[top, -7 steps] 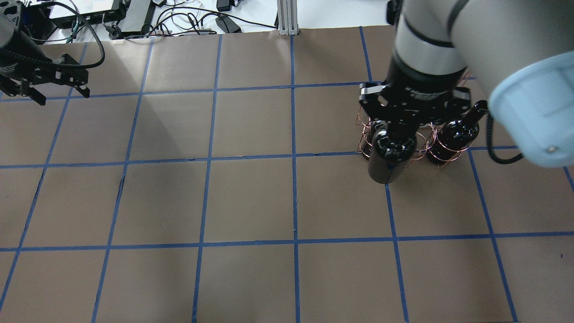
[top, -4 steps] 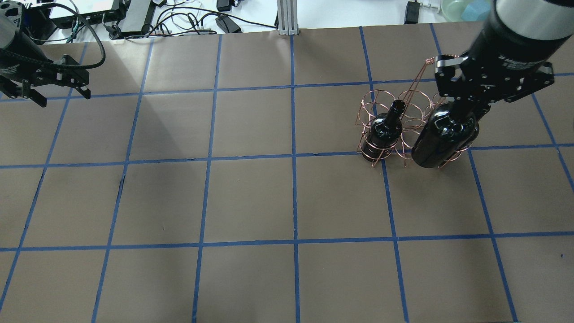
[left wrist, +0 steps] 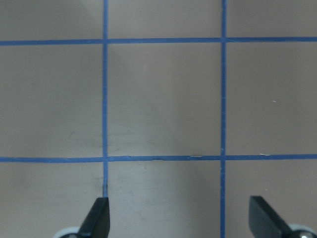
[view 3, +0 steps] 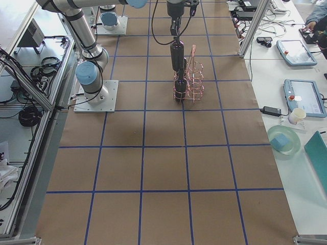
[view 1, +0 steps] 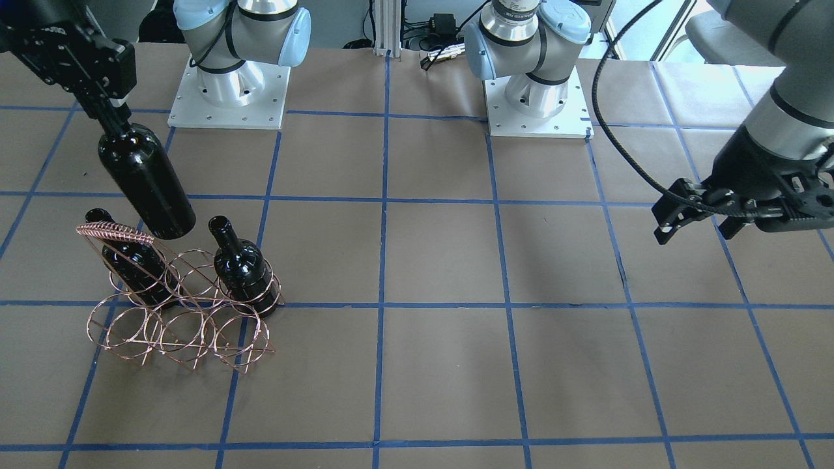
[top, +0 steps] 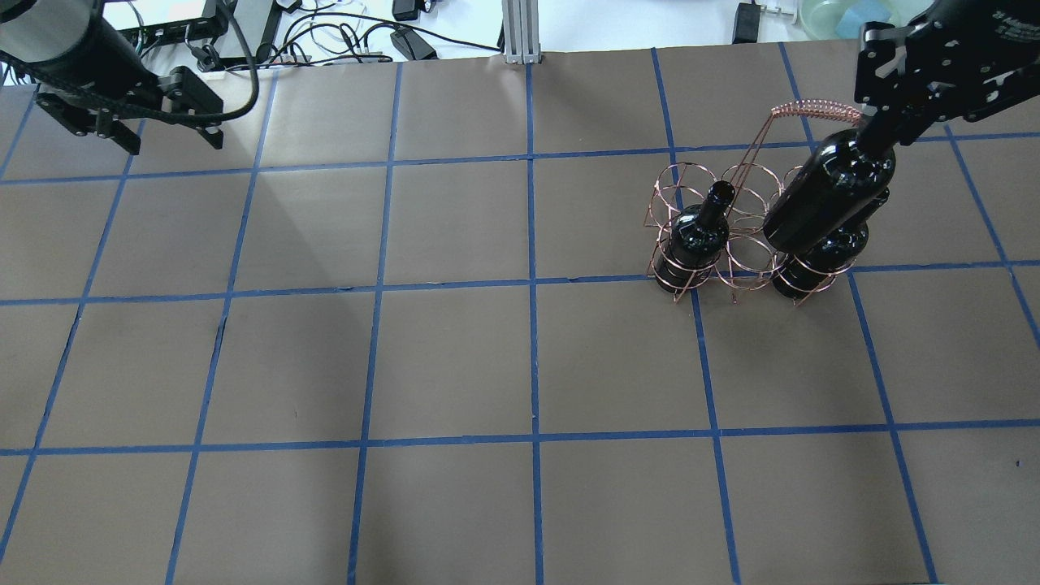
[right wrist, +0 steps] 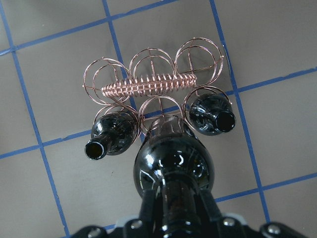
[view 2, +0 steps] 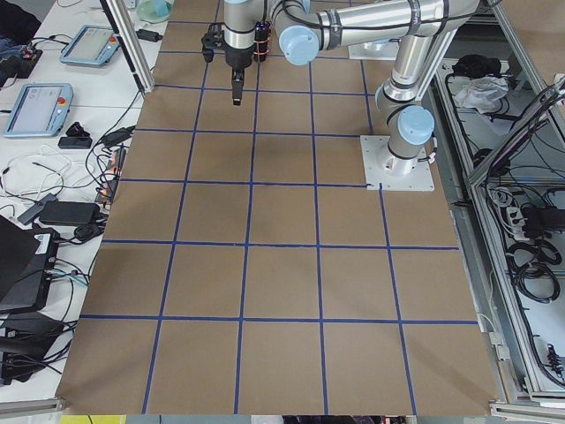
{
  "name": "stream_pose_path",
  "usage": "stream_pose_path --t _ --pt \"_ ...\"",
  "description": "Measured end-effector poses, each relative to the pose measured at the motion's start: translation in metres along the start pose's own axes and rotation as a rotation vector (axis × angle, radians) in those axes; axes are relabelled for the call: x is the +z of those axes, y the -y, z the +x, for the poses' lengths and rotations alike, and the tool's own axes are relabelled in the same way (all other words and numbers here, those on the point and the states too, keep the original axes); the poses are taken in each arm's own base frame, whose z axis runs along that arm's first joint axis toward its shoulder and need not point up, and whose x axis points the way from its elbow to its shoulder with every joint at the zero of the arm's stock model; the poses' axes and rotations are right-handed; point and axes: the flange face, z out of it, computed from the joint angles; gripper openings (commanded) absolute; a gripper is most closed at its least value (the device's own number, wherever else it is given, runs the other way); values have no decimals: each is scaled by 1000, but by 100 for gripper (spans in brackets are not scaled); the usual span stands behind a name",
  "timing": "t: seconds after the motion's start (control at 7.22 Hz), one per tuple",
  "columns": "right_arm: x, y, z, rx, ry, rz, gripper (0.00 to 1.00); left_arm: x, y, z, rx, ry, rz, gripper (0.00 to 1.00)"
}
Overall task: Place wine into wine basket
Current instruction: 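Lower the bottle with the right gripper into the middle rack slot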
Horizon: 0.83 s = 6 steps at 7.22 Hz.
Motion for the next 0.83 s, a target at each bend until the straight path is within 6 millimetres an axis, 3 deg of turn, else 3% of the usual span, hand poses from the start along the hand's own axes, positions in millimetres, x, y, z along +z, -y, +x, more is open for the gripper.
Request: stream_pose_path --t 0.14,0.28,0.55,0.83 --pt "8 8 -3 5 -1 -22 0 -8 -8 39 57 -11 2 100" --pt "18 13 -7 9 -3 -48 0 -15 -18 66 83 -35 -9 100" --pt "34 24 -12 10 -6 -74 0 -21 -36 83 95 -66 -46 100" --pt "44 30 -13 14 -9 -75 0 -19 -44 81 98 -70 -75 100"
